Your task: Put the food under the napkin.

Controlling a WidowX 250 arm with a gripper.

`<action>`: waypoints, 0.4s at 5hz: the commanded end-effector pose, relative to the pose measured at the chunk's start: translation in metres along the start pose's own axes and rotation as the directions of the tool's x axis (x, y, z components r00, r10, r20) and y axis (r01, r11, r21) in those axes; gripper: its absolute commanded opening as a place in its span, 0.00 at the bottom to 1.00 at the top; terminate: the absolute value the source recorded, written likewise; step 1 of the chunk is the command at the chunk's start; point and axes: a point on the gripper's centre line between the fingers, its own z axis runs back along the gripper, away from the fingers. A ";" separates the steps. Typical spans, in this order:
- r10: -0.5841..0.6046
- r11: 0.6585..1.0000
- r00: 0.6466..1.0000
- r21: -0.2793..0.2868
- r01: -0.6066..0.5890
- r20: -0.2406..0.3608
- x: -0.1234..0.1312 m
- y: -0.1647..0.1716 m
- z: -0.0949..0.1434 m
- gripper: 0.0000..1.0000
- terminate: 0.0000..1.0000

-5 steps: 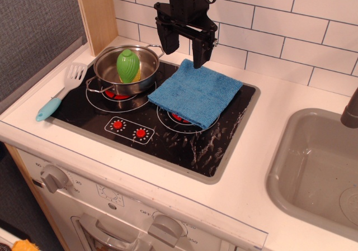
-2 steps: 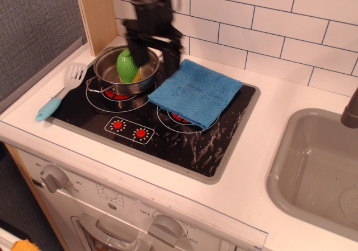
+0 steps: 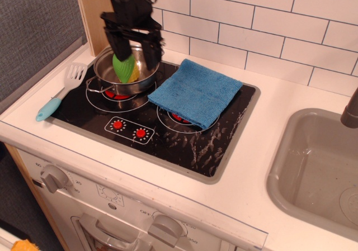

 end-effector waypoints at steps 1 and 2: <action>-0.022 1.000 0.988 0.009 0.021 0.155 0.016 0.017 0.040 1.00 0.00; -0.012 1.000 0.989 0.012 0.010 0.149 0.018 0.022 0.039 1.00 0.00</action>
